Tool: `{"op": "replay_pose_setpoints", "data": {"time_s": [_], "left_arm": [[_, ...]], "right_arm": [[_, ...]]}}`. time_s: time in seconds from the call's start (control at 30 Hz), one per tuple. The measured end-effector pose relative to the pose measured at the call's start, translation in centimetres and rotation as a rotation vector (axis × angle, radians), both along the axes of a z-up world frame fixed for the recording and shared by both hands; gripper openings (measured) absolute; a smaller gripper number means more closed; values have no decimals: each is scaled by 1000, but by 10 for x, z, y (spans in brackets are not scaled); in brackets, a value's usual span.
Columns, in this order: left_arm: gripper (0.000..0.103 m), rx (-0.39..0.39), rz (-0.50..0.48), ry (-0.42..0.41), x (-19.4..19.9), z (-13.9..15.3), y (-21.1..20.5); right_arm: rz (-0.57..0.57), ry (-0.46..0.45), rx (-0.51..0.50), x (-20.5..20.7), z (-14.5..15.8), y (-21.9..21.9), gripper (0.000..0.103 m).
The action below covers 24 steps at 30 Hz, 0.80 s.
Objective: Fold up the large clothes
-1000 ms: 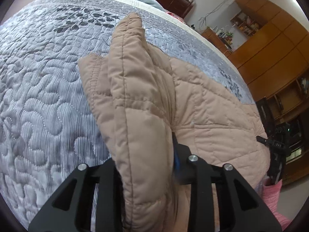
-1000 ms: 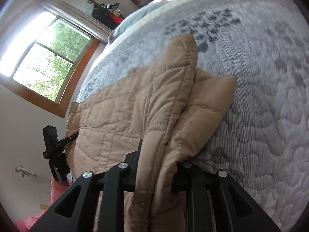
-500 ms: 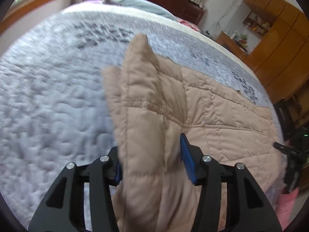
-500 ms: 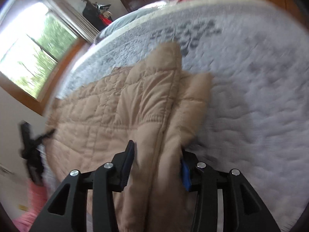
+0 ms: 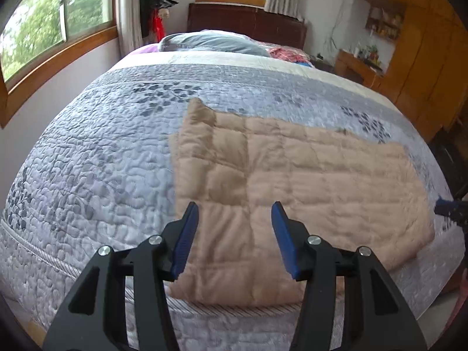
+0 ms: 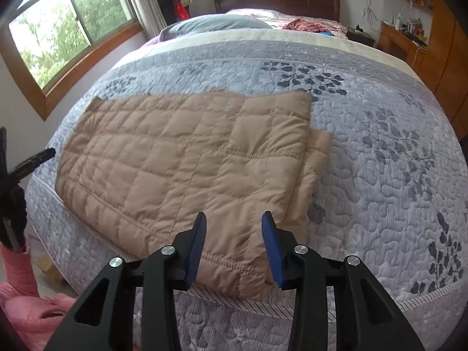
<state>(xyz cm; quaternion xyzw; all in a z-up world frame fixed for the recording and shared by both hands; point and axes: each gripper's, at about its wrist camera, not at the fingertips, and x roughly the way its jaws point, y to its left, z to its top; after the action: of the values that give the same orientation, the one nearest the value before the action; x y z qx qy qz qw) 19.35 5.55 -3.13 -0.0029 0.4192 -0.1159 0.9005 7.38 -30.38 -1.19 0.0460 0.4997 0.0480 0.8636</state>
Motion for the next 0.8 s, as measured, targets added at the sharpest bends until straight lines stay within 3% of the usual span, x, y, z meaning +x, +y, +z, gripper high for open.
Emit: {"op": "replay_pose_setpoints", "data": {"time_s": [0.47, 0.8], "left_arm": [[52, 64, -11, 24, -2, -35, -20], [53, 66, -16, 66, 9, -60, -17]], "right_arm": [[-36, 56, 26, -2, -35, 1, 33], [-44, 83, 52, 3, -63, -3, 33]]}}
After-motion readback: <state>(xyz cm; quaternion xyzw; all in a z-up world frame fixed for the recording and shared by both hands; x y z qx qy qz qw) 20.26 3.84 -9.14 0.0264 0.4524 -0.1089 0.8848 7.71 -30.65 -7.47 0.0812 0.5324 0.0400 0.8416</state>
